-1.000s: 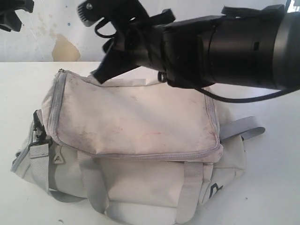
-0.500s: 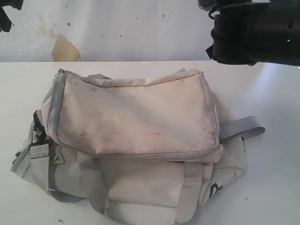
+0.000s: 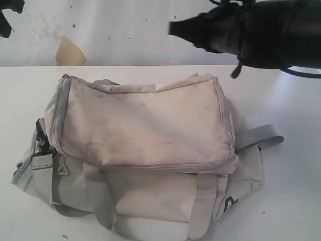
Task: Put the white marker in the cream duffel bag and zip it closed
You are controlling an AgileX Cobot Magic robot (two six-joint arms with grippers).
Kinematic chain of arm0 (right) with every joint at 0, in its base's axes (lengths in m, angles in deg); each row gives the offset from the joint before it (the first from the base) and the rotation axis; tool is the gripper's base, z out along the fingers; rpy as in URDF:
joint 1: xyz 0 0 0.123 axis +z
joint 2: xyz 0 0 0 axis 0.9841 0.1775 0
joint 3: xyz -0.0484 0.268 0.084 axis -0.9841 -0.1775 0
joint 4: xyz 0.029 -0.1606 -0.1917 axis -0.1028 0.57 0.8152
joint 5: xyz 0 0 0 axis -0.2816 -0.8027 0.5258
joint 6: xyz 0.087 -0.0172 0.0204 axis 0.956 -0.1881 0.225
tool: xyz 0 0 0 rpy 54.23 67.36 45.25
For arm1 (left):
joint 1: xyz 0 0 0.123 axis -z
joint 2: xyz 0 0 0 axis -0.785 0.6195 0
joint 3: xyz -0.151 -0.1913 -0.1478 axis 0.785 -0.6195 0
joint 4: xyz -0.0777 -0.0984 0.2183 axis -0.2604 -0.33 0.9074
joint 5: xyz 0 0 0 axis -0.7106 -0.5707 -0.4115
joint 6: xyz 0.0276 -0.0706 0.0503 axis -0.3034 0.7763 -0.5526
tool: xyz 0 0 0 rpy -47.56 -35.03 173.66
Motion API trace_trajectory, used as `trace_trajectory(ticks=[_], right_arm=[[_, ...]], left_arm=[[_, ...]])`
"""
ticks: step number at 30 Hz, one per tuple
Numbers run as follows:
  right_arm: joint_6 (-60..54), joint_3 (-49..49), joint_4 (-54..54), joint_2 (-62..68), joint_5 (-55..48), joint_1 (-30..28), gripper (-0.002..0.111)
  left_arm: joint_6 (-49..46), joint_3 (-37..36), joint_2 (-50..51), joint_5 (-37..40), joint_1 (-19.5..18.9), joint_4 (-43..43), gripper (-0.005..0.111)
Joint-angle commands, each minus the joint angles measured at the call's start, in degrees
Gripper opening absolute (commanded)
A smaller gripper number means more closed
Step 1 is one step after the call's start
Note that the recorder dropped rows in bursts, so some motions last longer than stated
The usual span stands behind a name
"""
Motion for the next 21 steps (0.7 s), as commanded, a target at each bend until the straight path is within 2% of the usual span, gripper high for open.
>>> trace_trajectory(ticks=[1,3,7,9,13,15,18,21], right_arm=[[12.2,-0.2,2.1,-0.8,-39.1,-1.4,0.027],[27.9,0.4,12.8,-0.8,-48.0,-2.9,0.024],[61.3,5.2,52.4,-0.8,-60.5,-8.1,0.018],[71.3,7.4,64.7,-0.8,-66.9,-10.6,0.018],[74.9,8.5,79.6,-0.8,-78.7,-16.3,0.018],[74.9,6.7,83.1,-0.8,-83.4,-21.2,0.017],[74.6,2.3,87.4,-1.3,-83.9,-28.7,0.017],[74.8,-1.4,92.4,-3.1,-79.2,-32.7,0.017]], left_arm=[[0.2,0.4,-0.6,0.1,0.0,0.9,0.012],[0.2,0.4,-0.6,1.3,0.0,0.9,0.012],[0.2,0.4,-0.6,4.3,0.0,0.9,0.012],[0.8,0.4,-0.6,6.0,0.0,0.9,0.012],[1.3,-0.4,-0.8,7.3,0.0,0.9,0.012],[1.3,-4.4,-1.8,7.3,-0.2,0.9,0.012],[2.0,-13.7,-5.0,2.9,-3.5,0.9,0.005],[2.2,-19.4,-7.5,1.7,-7.5,0.8,0.000]])
